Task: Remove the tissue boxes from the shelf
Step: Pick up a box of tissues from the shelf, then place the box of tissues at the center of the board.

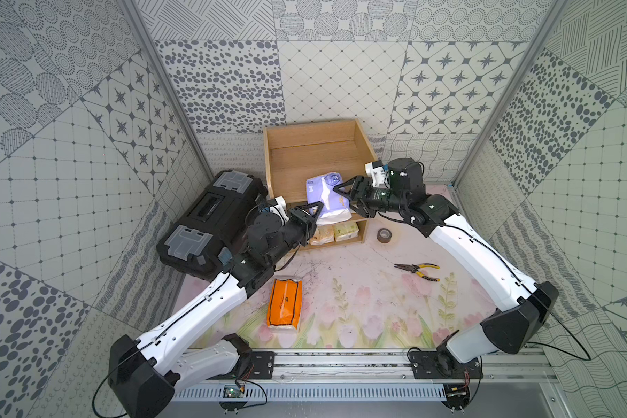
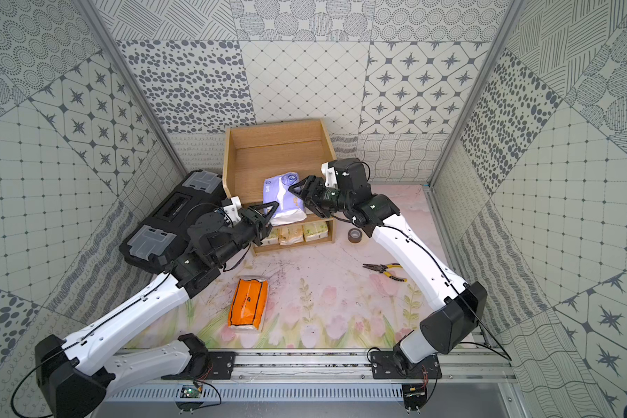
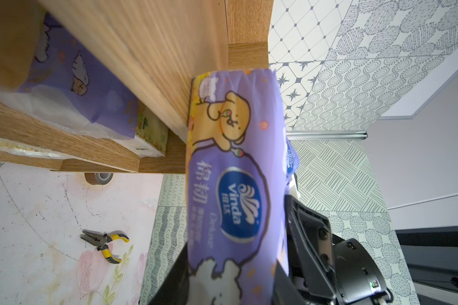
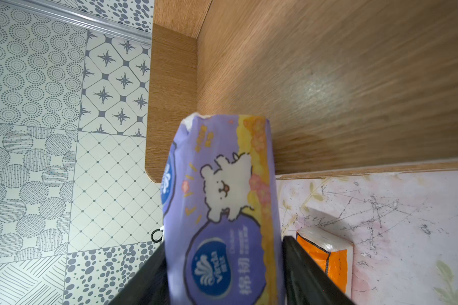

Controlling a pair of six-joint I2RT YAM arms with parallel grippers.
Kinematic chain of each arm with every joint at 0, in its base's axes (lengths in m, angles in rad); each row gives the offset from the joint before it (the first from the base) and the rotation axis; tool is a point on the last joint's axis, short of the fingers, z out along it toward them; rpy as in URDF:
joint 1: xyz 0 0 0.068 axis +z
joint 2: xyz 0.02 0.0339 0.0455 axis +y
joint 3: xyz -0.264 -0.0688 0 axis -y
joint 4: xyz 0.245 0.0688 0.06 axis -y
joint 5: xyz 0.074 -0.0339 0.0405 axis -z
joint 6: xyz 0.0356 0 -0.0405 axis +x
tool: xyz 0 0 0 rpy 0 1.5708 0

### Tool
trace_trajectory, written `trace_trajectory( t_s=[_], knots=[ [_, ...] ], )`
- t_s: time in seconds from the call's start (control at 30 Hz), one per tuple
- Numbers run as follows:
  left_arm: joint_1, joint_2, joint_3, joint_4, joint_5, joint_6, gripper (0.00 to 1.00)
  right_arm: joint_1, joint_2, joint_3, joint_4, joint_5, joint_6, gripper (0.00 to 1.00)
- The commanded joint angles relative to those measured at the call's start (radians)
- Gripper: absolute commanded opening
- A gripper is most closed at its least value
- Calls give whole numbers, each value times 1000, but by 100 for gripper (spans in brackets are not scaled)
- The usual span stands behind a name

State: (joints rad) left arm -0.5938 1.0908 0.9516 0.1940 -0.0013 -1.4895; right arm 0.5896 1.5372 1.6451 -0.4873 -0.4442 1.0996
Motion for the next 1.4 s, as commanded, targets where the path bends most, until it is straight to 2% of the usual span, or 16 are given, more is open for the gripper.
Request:
trace_trajectory(
  t_s=[0.0,0.17,0.3,0.37,0.47,0.5,0.57,0.63,0.77,0.87,0.93,1.1,1.27,1.37],
  knots=[
    [0,-17,-18,66,64,-29,32,8,4,-13,97,-38,24,58],
    [1,-24,-20,48,94,-24,35,8,-10,-29,111,-37,32,38],
    [1,-61,-23,-8,95,-9,45,9,-39,-58,124,-28,38,25],
    [0,-85,-28,-42,96,2,56,9,-63,-83,124,-26,38,22],
    [0,-140,-53,-91,96,6,85,12,-118,-136,125,-7,31,18],
    [-1,-163,-68,-103,93,6,91,14,-138,-154,118,1,28,17],
    [0,-221,-93,-137,78,8,97,23,-177,-173,72,29,0,16],
    [-1,-293,-110,-195,53,19,98,36,-218,-193,19,57,-30,15],
    [0,-415,-101,-415,17,56,99,88,-306,-273,-43,126,-33,15],
    [0,-484,-108,-569,22,92,98,166,-368,-347,-97,220,-30,15],
    [0,-528,-133,-628,45,161,98,227,-421,-439,-98,297,-9,15],
    [0,-631,-220,-759,40,292,97,353,-536,-765,83,429,76,13],
    [1,-666,-267,-776,68,348,97,471,-515,-910,230,532,101,11],
    [0,-656,-256,-828,50,410,99,497,-466,-981,354,561,117,11]
  ],
)
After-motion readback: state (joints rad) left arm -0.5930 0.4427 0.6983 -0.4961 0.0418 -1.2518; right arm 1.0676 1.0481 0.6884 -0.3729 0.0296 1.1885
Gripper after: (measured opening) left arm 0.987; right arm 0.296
